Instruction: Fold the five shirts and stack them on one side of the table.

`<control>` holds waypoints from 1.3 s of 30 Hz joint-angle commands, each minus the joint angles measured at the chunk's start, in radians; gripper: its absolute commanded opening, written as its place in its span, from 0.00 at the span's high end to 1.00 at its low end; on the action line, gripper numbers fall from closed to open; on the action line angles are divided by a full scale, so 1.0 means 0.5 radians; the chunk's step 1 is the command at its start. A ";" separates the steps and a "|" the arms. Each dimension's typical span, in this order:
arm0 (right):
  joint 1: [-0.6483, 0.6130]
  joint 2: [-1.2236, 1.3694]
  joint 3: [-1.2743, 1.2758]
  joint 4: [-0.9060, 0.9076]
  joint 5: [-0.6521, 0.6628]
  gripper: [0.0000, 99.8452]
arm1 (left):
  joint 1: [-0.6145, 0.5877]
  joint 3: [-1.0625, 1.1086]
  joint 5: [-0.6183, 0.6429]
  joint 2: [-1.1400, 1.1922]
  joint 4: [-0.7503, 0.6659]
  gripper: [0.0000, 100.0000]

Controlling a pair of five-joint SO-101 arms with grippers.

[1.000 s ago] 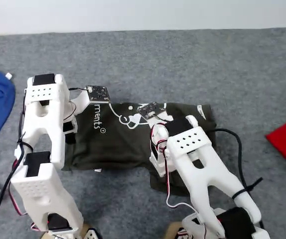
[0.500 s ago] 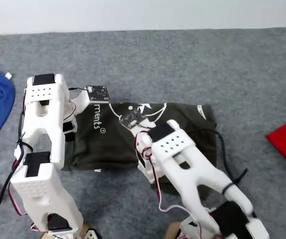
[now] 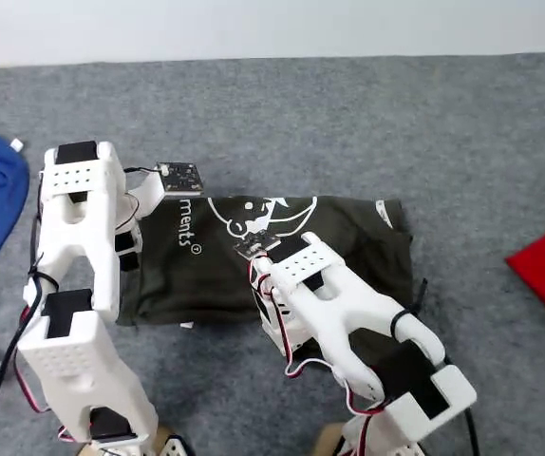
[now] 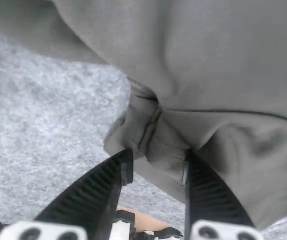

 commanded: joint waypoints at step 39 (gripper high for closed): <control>-0.201 0.002 -0.589 0.468 -0.196 0.58 | 0.006 -0.008 0.015 -0.018 -0.009 0.94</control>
